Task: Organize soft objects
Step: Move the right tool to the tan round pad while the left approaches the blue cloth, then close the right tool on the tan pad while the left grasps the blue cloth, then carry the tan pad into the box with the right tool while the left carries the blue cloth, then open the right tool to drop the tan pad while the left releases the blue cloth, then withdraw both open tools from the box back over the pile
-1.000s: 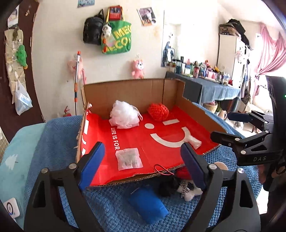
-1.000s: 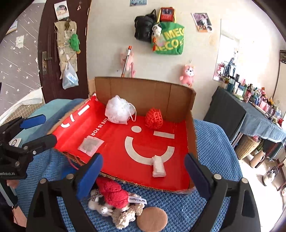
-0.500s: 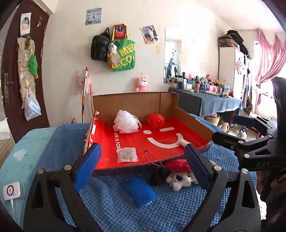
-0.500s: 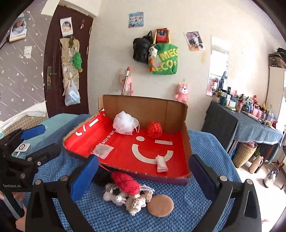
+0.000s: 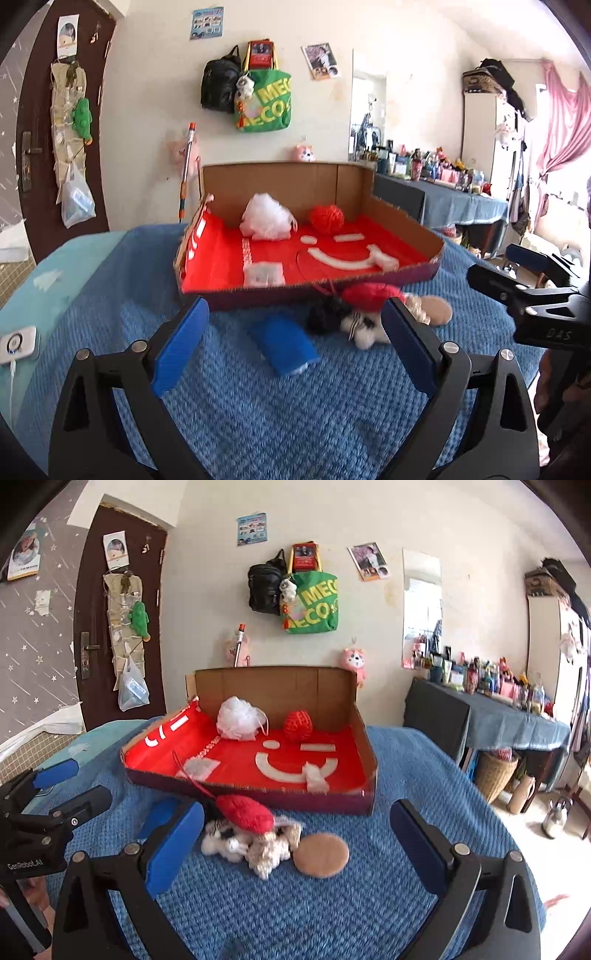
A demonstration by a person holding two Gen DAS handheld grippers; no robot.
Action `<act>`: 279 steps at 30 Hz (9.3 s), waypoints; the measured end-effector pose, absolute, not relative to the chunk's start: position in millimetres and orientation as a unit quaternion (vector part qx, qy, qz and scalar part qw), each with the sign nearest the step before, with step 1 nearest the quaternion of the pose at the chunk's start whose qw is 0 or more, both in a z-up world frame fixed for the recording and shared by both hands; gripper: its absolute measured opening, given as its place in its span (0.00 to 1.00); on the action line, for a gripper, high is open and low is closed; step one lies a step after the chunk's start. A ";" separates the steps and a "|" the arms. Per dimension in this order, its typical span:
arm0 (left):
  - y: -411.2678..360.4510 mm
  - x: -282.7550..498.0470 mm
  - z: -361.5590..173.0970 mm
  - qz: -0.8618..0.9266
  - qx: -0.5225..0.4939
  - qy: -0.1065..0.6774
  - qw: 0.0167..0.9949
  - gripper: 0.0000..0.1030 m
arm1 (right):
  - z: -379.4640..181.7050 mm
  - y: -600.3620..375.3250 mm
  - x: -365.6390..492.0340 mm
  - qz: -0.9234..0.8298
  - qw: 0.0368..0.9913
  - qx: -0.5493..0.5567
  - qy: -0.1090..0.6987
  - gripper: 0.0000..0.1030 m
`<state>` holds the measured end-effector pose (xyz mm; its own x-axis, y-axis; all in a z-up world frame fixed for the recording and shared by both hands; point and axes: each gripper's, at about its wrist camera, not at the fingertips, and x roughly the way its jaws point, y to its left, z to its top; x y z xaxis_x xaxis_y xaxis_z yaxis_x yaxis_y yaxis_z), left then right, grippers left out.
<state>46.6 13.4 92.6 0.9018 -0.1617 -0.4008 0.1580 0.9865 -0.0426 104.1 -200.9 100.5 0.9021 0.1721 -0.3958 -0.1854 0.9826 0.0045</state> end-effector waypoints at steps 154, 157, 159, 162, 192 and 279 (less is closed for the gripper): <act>-52.7 280.9 47.7 -0.218 0.112 0.449 0.859 0.68 | 89.5 -213.6 270.8 0.234 0.904 -0.053 0.353 0.55; -51.1 280.8 48.5 -0.227 0.108 0.447 0.858 0.59 | 88.0 -213.4 272.6 0.234 0.903 -0.052 0.356 0.55; -49.5 279.7 51.1 -0.235 0.111 0.443 0.858 0.53 | 86.6 -211.0 275.1 0.237 0.901 -0.054 0.359 0.55; -47.4 279.6 54.8 -0.252 0.120 0.441 0.853 0.46 | 84.5 -205.9 279.0 0.245 0.897 -0.059 0.363 0.55; -51.3 291.1 62.8 -0.374 0.263 0.445 0.770 0.46 | 53.8 -146.8 335.6 0.330 0.805 -0.168 0.464 0.55; -1.6 50.1 54.0 -0.045 -0.005 0.276 0.960 1.00 | 43.4 -202.7 98.6 0.074 0.962 -0.009 0.264 1.00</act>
<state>50.1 -1.6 54.0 0.8439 -0.0902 -0.5288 0.0843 0.9958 -0.0354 98.6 -202.7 43.4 0.8498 0.1381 -0.5086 -0.1475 0.9888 0.0221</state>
